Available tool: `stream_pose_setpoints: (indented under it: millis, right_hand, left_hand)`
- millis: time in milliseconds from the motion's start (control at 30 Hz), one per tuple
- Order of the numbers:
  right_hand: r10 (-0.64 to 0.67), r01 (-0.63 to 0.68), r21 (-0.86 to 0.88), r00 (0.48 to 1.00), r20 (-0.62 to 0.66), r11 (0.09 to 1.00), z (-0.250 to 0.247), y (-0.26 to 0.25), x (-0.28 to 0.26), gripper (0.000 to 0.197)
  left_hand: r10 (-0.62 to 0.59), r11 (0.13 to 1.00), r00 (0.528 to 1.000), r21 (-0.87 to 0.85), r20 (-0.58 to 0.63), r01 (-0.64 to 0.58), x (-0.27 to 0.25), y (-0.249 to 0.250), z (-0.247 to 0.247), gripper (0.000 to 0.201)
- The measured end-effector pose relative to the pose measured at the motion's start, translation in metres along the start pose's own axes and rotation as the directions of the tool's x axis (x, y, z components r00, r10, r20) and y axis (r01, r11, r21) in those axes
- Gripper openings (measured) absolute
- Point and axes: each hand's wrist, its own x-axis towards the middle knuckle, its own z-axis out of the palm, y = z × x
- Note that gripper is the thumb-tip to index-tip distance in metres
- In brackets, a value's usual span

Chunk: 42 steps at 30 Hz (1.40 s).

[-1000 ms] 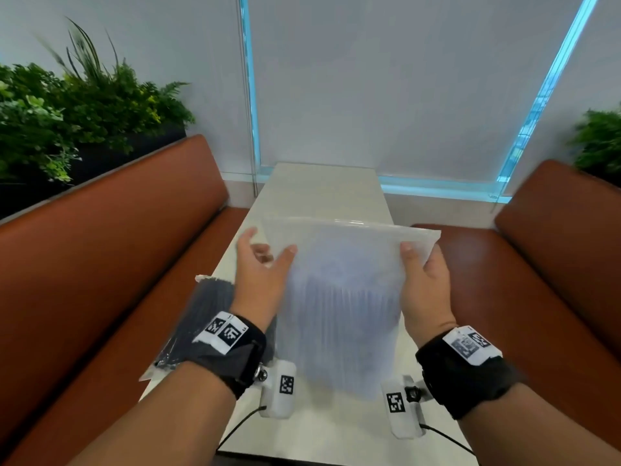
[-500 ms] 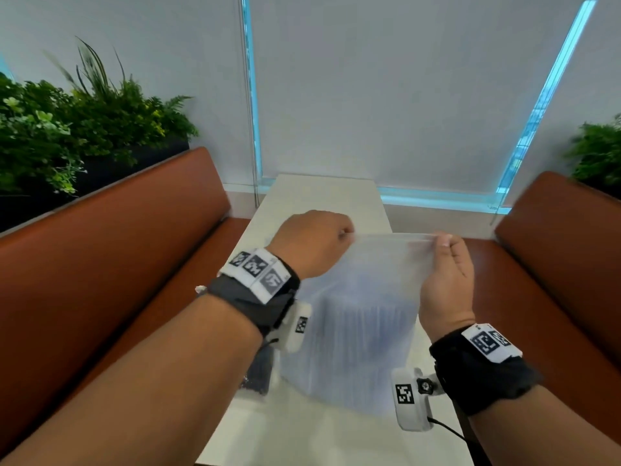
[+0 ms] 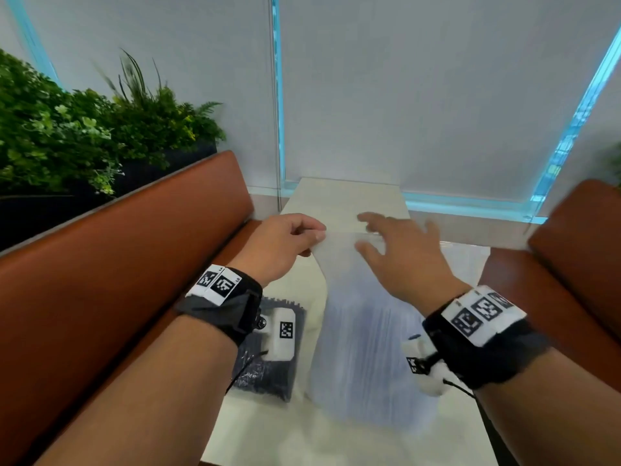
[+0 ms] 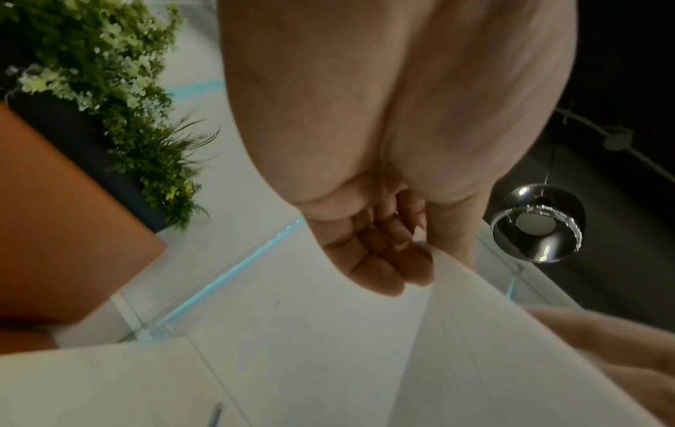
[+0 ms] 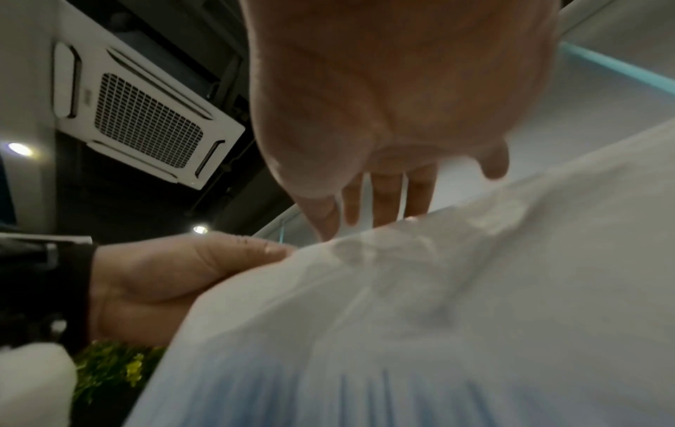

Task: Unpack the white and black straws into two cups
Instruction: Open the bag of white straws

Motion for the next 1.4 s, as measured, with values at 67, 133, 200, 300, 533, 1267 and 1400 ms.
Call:
stream_pose_setpoints:
  millis: [67, 133, 200, 300, 533, 1267, 1400]
  right_hand:
    - [-0.025, 0.022, 0.056, 0.999, 0.044, 0.998, 0.002, -0.008, 0.009, 0.023]
    - [-0.034, 0.033, 0.141, 0.999, 0.01, 0.989, 0.002, -0.013, 0.013, 0.013]
    - [-0.042, 0.042, 0.16, 0.999, -0.006, 0.986, 0.004, -0.016, 0.014, 0.011]
    - [-0.059, 0.058, 0.163, 0.998, 0.005, 0.985, 0.005, -0.023, 0.015, 0.01]
    - [-0.098, 0.086, 0.205, 0.994, 0.051, 0.975, 0.009, -0.037, 0.03, 0.015]
    - [0.126, -0.128, 0.052, 0.991, 0.053, 0.99, -0.018, 0.069, 0.002, 0.008]
    - [0.215, -0.214, 0.055, 0.977, 0.005, 0.975, -0.037, 0.113, -0.018, 0.009]
  left_hand:
    - [-0.022, 0.984, 1.0, -0.177, -0.001, 0.022, -0.004, 0.002, 0.001, 0.014]
    - [-0.057, 0.961, 0.998, -0.27, -0.015, 0.05, -0.008, 0.001, -0.001, 0.014]
    - [-0.092, 0.959, 0.994, -0.275, -0.065, 0.071, -0.01, -0.002, -0.004, 0.008]
    - [-0.114, 0.96, 0.986, -0.269, -0.122, 0.078, -0.01, -0.005, -0.004, 0.008]
    - [-0.113, 0.927, 0.991, -0.365, -0.069, 0.08, -0.012, -0.004, 0.002, 0.007]
    - [-0.08, 0.993, 0.975, -0.106, -0.209, 0.058, -0.014, -0.012, -0.006, 0.012]
    - [-0.117, 0.984, 0.959, -0.158, -0.259, 0.078, -0.011, -0.017, -0.005, 0.012]
